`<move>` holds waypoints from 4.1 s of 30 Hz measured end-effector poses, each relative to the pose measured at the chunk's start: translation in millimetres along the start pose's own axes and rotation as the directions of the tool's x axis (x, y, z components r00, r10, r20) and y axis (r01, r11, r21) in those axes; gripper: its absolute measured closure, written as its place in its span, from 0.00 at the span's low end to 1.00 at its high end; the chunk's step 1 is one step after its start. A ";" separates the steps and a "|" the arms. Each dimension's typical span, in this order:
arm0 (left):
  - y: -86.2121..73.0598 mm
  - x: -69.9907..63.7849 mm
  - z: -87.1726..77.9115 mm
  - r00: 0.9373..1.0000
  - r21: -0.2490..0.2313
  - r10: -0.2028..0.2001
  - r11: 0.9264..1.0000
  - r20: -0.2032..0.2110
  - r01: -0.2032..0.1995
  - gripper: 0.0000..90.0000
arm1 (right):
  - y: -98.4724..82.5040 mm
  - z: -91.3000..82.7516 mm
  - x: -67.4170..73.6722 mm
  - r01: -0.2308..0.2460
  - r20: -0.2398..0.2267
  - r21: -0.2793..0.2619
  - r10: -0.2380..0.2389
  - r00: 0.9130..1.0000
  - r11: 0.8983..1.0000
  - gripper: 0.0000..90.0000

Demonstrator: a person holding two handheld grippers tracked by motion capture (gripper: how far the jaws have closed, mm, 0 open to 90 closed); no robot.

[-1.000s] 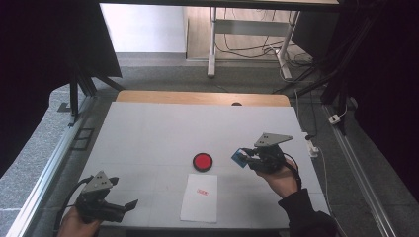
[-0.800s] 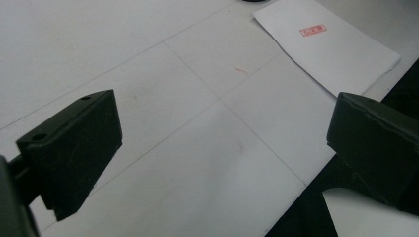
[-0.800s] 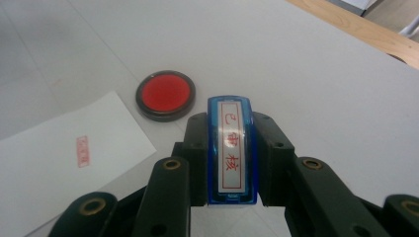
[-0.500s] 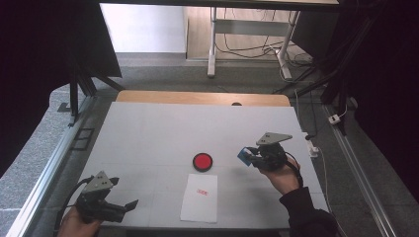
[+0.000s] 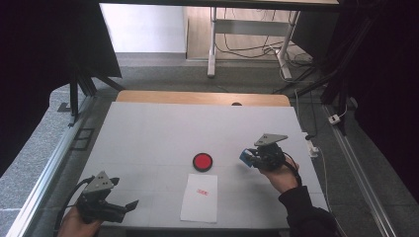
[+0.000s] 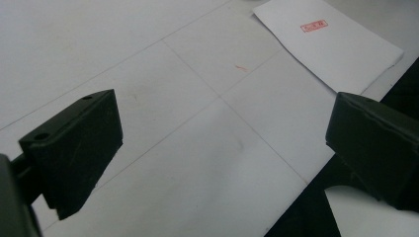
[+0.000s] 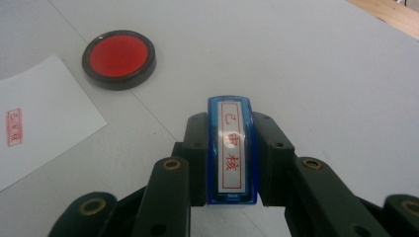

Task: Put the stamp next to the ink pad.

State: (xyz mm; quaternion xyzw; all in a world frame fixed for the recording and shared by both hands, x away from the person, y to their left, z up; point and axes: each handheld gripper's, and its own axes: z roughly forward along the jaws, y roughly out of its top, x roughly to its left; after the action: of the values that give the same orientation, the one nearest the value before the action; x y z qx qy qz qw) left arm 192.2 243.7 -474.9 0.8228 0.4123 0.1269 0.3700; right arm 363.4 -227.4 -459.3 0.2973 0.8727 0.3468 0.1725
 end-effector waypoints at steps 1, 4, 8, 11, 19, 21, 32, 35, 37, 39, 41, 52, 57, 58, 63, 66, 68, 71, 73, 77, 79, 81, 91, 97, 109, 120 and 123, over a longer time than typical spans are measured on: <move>0.0 0.0 0.0 1.000 0.000 0.001 1.000 0.000 -0.001 0.01 | -0.6 1.0 -0.3 0.003 -0.001 0.004 -0.003 1.000 1.000 0.79; 0.1 0.1 0.1 1.000 0.001 0.001 1.000 0.002 -0.001 0.01 | -2.2 4.4 -0.1 0.002 -0.002 0.019 -0.002 1.000 1.000 0.79; 0.1 0.1 0.2 1.000 0.004 0.002 1.000 0.002 -0.002 0.01 | -3.9 8.7 -0.8 0.009 -0.003 0.032 -0.009 1.000 0.999 0.79; 0.2 0.0 0.4 1.000 0.005 0.002 1.000 0.001 -0.002 0.01 | -5.3 11.9 -0.7 0.000 -0.011 0.040 0.000 1.000 0.999 0.79; 0.3 0.0 0.5 1.000 0.006 0.001 1.000 0.000 -0.001 0.02 | -8.2 17.3 -0.6 0.010 -0.012 0.060 -0.010 1.000 0.998 0.79; 0.3 0.0 0.6 1.000 0.007 0.001 1.000 0.000 -0.001 0.02 | -9.1 18.5 -1.0 0.012 -0.013 0.066 -0.011 1.000 0.998 0.79; 0.3 0.1 0.7 1.000 0.007 -0.001 1.000 0.000 0.001 0.02 | -12.5 23.4 -2.8 -0.005 -0.022 0.096 0.007 1.000 0.995 0.78; 0.3 0.1 0.7 1.000 0.008 -0.001 1.000 0.000 0.001 0.02 | -12.6 23.5 -2.9 -0.009 -0.024 0.095 0.011 1.000 0.995 0.75; 0.3 0.1 0.7 1.000 0.007 -0.001 1.000 0.000 0.001 0.02 | -12.6 23.5 -2.9 -0.014 -0.024 0.091 0.016 1.000 0.996 0.74; 0.3 0.1 0.6 1.000 0.007 -0.002 1.000 0.000 0.002 0.02 | -12.2 22.8 -3.0 -0.018 -0.025 0.084 0.020 0.999 0.996 0.72; 0.3 0.2 0.6 1.000 0.007 -0.003 1.000 0.000 0.003 0.02 | -11.6 21.6 -3.2 -0.023 -0.025 0.076 0.025 0.999 0.997 0.70; 0.1 0.2 0.4 1.000 0.006 -0.003 1.000 0.000 0.003 0.02 | -7.1 14.0 -2.2 -0.072 -0.036 0.037 0.074 0.997 0.997 0.54; 0.1 0.3 0.3 1.000 0.005 -0.004 1.000 0.000 0.004 0.02 | -5.2 10.9 -1.5 -0.089 -0.036 0.024 0.090 0.995 0.996 0.47; 0.1 0.3 0.3 1.000 0.005 -0.004 1.000 0.001 0.004 0.02 | -4.8 10.3 -1.4 -0.091 -0.038 0.022 0.092 0.995 0.996 0.44; 0.0 0.4 0.2 1.000 0.004 -0.005 1.000 0.001 0.005 0.02 | -3.7 7.9 1.2 -0.097 -0.038 0.013 0.098 0.994 0.995 0.34; 0.0 0.4 0.1 1.000 0.004 -0.006 1.000 0.001 0.006 0.02 | -3.5 7.3 3.7 -0.110 -0.038 -0.004 0.109 0.993 0.994 0.28; 0.0 0.5 0.1 1.000 0.004 -0.007 1.000 0.001 0.007 0.02 | -2.6 6.2 5.4 -0.109 -0.029 -0.008 0.109 0.994 0.994 0.23; -0.1 0.6 0.0 1.000 0.003 -0.008 1.000 0.001 0.008 0.02 | -0.6 3.4 7.8 -0.124 -0.034 -0.011 0.123 0.992 0.992 0.16; -0.2 0.8 -0.1 1.000 0.003 -0.009 1.000 0.002 0.009 0.02 | 0.5 2.0 11.0 -0.125 -0.035 -0.012 0.124 0.992 0.992 0.12; -0.4 1.0 -0.2 1.000 0.001 -0.010 1.000 0.000 0.010 0.02 | 2.2 -0.9 16.3 -0.134 -0.042 -0.004 0.134 0.990 0.991 0.03; -0.6 1.4 -0.3 1.000 0.000 -0.013 1.000 0.001 0.013 0.02 | 3.4 -3.6 18.8 -0.133 -0.036 -0.009 0.132 0.991 0.991 0.01; -0.7 1.5 -0.3 1.000 0.000 -0.014 1.000 0.002 0.014 0.02 | 4.9 -6.5 21.5 -0.132 -0.040 -0.020 0.131 0.991 0.991 0.00; -0.5 1.9 -0.2 1.000 0.002 -0.015 1.000 0.004 0.015 0.01 | 4.5 -17.9 33.3 -0.112 -0.047 -0.048 0.109 0.993 0.993 0.00; -0.1 1.3 0.1 1.000 0.004 -0.011 1.000 0.003 0.011 0.01 | 0.4 -25.1 37.7 -0.102 -0.047 -0.055 0.099 0.994 0.993 0.00; 0.1 1.2 0.3 1.000 0.005 -0.009 1.000 0.003 0.009 0.01 | -14.5 -46.9 47.6 -0.101 -0.043 -0.072 0.098 0.994 0.992 0.00; 0.2 1.2 0.5 1.000 0.007 -0.011 1.000 0.001 0.011 0.01 | -33.0 -70.0 52.1 -0.124 -0.024 -0.098 0.123 0.992 0.987 0.00; 0.2 1.3 0.4 1.000 0.006 -0.011 1.000 0.002 0.011 0.01 | -38.9 -75.3 52.6 -0.136 -0.017 -0.097 0.135 0.991 0.986 0.00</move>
State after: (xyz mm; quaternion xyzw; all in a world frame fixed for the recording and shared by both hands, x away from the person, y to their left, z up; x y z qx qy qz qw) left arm 193.3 244.4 -475.2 0.8218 0.4169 0.1227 0.3684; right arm 269.5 -254.4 -439.1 0.3453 0.8334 0.4015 0.1583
